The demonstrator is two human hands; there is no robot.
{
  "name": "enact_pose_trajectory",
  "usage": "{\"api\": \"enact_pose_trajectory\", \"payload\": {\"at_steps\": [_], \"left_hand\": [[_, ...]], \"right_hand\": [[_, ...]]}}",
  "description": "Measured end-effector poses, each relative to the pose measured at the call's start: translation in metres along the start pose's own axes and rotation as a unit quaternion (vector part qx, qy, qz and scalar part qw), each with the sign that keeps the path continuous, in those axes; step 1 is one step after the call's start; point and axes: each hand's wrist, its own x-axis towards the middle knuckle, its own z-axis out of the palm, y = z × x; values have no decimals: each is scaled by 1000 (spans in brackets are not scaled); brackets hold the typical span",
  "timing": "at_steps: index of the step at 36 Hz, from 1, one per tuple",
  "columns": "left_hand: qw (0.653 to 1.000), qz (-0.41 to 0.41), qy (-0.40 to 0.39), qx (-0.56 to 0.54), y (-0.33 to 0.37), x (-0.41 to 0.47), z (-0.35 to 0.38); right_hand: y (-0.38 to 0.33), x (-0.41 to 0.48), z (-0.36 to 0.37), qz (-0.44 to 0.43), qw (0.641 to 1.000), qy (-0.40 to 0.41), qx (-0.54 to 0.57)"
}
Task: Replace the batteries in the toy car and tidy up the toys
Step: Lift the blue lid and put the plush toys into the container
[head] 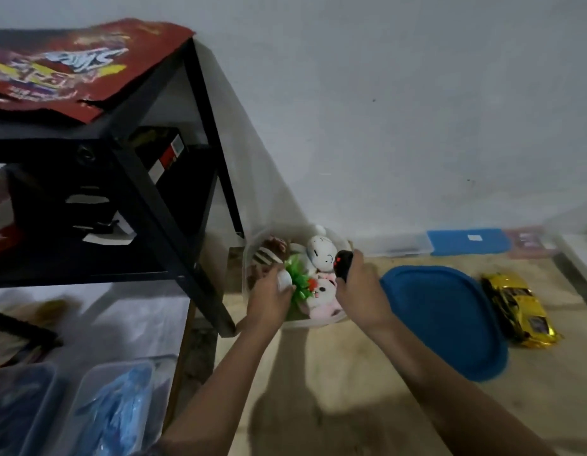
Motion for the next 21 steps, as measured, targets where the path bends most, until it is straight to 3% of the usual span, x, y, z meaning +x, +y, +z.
{"api": "enact_pose_trajectory", "payload": {"at_steps": [11,21], "left_hand": [[982,-4,-59,179,-16,11,6],[971,-13,-116,208,-19,19,1]], "right_hand": [[2,20,16,-15,988,-2,-151],[6,29,13,-42,977,24,-209]]}}
